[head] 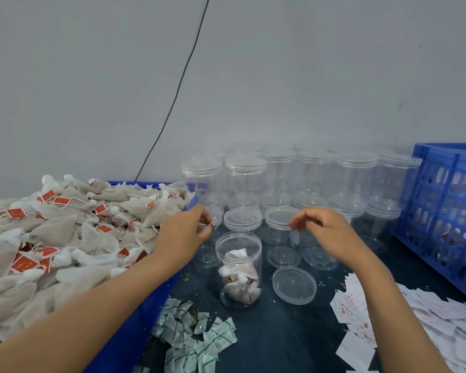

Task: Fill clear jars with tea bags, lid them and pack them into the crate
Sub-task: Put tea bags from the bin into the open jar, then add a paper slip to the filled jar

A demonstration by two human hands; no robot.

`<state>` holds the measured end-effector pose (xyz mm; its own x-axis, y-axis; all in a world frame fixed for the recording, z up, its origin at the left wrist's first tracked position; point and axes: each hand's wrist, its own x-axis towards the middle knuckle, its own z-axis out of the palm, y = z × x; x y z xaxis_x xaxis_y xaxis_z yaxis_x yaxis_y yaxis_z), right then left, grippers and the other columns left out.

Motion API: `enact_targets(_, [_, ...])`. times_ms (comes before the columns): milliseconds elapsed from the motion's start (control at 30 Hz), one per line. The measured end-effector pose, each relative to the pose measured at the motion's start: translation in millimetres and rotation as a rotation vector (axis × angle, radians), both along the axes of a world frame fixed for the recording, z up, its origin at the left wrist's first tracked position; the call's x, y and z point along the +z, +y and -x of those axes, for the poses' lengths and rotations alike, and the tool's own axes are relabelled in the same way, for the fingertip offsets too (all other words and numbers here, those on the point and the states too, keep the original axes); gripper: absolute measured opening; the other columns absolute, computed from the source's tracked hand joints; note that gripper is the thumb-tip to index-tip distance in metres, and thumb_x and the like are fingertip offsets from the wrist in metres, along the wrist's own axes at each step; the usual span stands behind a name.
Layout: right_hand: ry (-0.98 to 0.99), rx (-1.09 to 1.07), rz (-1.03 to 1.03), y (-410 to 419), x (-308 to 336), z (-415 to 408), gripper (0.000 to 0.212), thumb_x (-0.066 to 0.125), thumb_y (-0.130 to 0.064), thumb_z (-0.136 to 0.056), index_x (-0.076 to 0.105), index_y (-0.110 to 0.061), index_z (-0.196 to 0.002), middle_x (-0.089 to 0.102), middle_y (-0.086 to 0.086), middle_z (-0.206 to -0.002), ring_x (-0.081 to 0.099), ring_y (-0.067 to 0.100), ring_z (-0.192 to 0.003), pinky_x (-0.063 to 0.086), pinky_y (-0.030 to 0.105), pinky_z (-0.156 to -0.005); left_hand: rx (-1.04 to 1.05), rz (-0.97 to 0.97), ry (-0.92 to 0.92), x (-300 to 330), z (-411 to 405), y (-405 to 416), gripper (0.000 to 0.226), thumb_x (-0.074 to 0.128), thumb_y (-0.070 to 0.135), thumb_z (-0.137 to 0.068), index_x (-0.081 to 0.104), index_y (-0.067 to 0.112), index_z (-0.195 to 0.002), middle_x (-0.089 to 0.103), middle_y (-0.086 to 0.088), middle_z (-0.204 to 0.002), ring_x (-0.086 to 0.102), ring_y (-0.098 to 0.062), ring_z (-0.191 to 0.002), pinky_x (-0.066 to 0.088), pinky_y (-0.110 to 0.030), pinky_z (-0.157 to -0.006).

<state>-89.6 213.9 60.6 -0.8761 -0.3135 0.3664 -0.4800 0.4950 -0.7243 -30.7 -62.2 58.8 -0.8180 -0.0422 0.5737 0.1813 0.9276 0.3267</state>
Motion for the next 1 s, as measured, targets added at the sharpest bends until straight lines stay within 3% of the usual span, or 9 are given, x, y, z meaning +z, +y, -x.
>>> enact_targets(100, [-0.022, -0.02, -0.026, 4.6, 0.0, 1.1, 0.037, 0.043, 0.002, -0.095, 0.07, -0.021, -0.088, 0.071, -0.008, -0.091, 0.066, 0.003, -0.089, 0.047, 0.011, -0.075, -0.132, 0.002, 0.055, -3.5, -1.4, 8.3, 0.006, 0.069, 0.019, -0.087, 0.068, 0.017, -0.093, 0.07, 0.007, -0.091, 0.065, -0.007, -0.084, 0.05, -0.02, -0.071])
enact_targets(267, [-0.081, -0.082, -0.057, 16.6, -0.9, 1.1, 0.036, 0.043, 0.002, -0.094, 0.071, -0.019, -0.088, 0.072, -0.005, -0.088, 0.066, 0.003, -0.086, 0.051, 0.022, -0.081, -0.22, 0.027, -0.124, -13.8, 3.4, 6.1, 0.018, 0.057, 0.015, -0.095, 0.065, 0.018, -0.111, 0.067, 0.008, -0.111, 0.058, -0.007, -0.102, 0.049, -0.027, -0.09])
enact_targets(367, [-0.129, -0.154, -0.113, 27.4, -4.0, 4.0, 0.034, 0.043, 0.001, -0.094, 0.07, -0.019, -0.088, 0.071, -0.002, -0.09, 0.066, 0.007, -0.085, 0.051, 0.028, -0.086, -0.376, -0.255, -0.256, -15.7, 5.3, 3.8, 0.022, 0.052, 0.023, -0.098, 0.056, 0.022, -0.12, 0.061, 0.012, -0.12, 0.056, -0.003, -0.114, 0.047, -0.028, -0.1])
enact_targets(433, [-0.174, -0.195, -0.161, 34.0, -5.8, 5.6, 0.031, 0.044, 0.0, -0.094, 0.068, -0.019, -0.09, 0.07, 0.0, -0.093, 0.066, 0.009, -0.085, 0.051, 0.027, -0.082, -0.458, -0.424, -0.423, -18.5, 4.8, 7.2, 0.048, 0.059, 0.047, -0.086, 0.043, 0.031, -0.128, 0.052, 0.015, -0.129, 0.052, -0.004, -0.12, 0.047, -0.024, -0.098])
enact_targets(500, [-0.234, -0.218, -0.229, 39.3, -8.6, 6.1, 0.025, 0.048, -0.002, -0.094, 0.066, -0.02, -0.091, 0.068, -0.001, -0.094, 0.065, 0.007, -0.083, 0.049, 0.023, -0.075, -0.477, -0.349, -0.547, -24.8, 5.0, 12.3, 0.082, 0.069, 0.058, -0.07, 0.026, 0.038, -0.137, 0.038, 0.018, -0.14, 0.046, -0.006, -0.126, 0.044, -0.022, -0.099])
enact_targets(600, [-0.365, -0.279, -0.402, 45.0, -14.6, 7.5, 0.016, 0.056, -0.003, -0.089, 0.066, -0.016, -0.093, 0.068, 0.002, -0.094, 0.064, 0.013, -0.083, 0.049, 0.025, -0.071, -0.486, -0.172, -0.505, -32.5, 7.2, 17.1, 0.105, 0.08, 0.057, -0.062, 0.014, 0.039, -0.143, 0.025, 0.017, -0.152, 0.04, -0.006, -0.133, 0.043, -0.025, -0.105])
enact_targets(800, [-0.589, -0.415, -0.755, 52.4, -31.7, 10.1, 0.039, 0.071, -0.008, -0.082, 0.059, -0.005, -0.119, 0.062, 0.012, -0.121, 0.062, 0.025, -0.108, 0.052, 0.039, -0.094, -0.472, -0.13, -0.442, -32.5, 8.2, 16.1, 0.109, 0.078, 0.067, -0.054, 0.013, 0.047, -0.139, 0.029, 0.016, -0.152, 0.045, -0.004, -0.129, 0.048, -0.026, -0.099])
enact_targets(900, [-0.653, -0.424, -0.855, 53.6, -41.3, 11.5, 0.059, 0.078, -0.013, -0.077, 0.052, -0.009, -0.13, 0.056, 0.01, -0.129, 0.059, 0.028, -0.113, 0.05, 0.041, -0.097, -0.471, -0.102, -0.421, -33.0, 9.0, 17.2, 0.107, 0.077, 0.071, -0.051, 0.014, 0.051, -0.136, 0.031, 0.017, -0.151, 0.046, -0.002, -0.128, 0.048, -0.027, -0.099])
enact_targets(1000, [-0.683, -0.424, -0.845, 53.3, -48.0, 12.7, 0.062, 0.079, -0.012, -0.076, 0.05, -0.011, -0.131, 0.056, 0.01, -0.129, 0.06, 0.029, -0.113, 0.05, 0.041, -0.097, -0.47, -0.083, -0.417, -33.6, 10.7, 16.5, 0.106, 0.074, 0.076, -0.05, 0.013, 0.053, -0.135, 0.032, 0.018, -0.151, 0.046, 0.0, -0.128, 0.048, -0.028, -0.099])
